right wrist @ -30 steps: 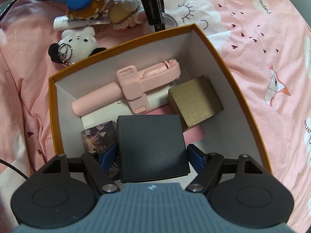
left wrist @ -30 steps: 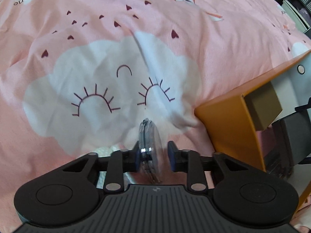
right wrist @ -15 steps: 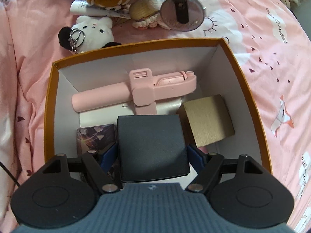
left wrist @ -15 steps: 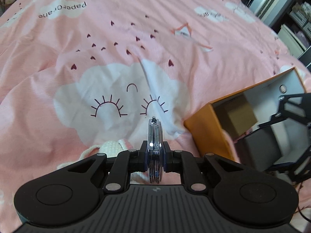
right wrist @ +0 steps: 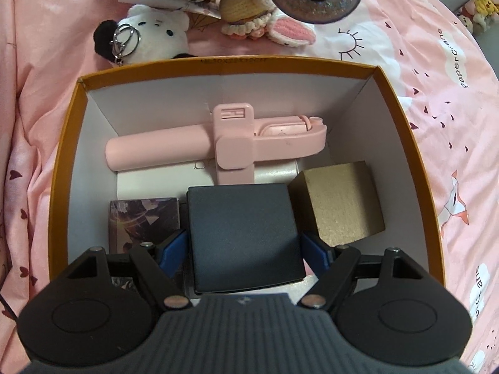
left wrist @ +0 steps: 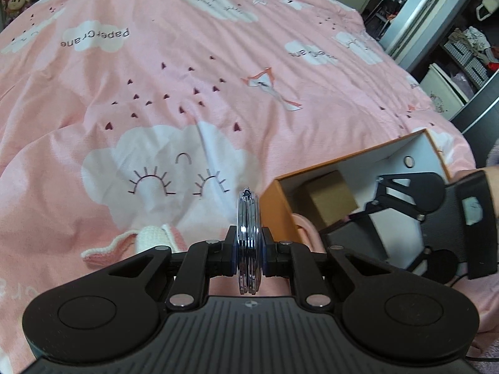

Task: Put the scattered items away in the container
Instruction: 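Lower black box into orange box and open right tool while left tool lifts compact, then lower glitter compact into orange box beside black box with left tool and release, then withdraw both tools from the orange box toward the plush toys, then grasp red panda plush in blue sailor hat with left tool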

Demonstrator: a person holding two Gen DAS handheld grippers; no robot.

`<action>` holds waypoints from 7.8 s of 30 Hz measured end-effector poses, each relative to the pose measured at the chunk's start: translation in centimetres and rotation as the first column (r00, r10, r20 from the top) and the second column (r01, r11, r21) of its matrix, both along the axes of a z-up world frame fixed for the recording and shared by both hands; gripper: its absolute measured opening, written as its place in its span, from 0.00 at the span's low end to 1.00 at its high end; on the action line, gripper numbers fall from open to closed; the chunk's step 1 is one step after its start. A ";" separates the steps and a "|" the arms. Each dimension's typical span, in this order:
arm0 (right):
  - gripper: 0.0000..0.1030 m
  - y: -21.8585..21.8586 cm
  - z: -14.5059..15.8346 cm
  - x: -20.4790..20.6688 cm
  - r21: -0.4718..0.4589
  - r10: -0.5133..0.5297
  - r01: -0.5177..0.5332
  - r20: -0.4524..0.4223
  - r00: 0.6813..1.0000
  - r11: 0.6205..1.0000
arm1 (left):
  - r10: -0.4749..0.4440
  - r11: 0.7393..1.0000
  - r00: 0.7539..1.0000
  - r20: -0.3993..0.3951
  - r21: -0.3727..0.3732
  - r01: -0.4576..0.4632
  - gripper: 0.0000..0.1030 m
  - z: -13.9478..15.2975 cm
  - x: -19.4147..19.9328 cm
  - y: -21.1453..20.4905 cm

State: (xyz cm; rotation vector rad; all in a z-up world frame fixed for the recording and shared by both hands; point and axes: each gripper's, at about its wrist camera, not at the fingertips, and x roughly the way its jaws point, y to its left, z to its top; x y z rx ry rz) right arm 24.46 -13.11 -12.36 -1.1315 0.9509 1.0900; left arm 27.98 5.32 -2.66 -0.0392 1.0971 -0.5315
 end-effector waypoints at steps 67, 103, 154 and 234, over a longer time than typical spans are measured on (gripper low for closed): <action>0.38 -7.7 1.4 -3.2 0.148 -0.663 0.662 -0.049 0.747 0.735 | 0.142 0.961 0.913 -0.382 -0.166 -0.219 0.37 -9.2 -6.6 -11.2; 0.18 -3.9 0.2 -3.1 0.118 -0.625 0.644 -0.163 0.764 0.756 | 0.195 0.978 0.964 -0.179 -0.039 -0.205 0.37 -4.9 -8.2 -9.1; 0.63 5.2 6.0 -13.6 0.638 -0.774 0.653 -0.138 0.617 0.407 | 0.134 0.904 0.913 0.384 0.331 -0.272 0.55 -1.7 -19.1 1.0; 0.40 13.6 0.7 -0.5 0.425 -0.712 0.787 -0.364 0.600 0.447 | 0.736 0.676 0.675 -0.049 0.091 -0.731 0.52 -6.8 -9.1 9.8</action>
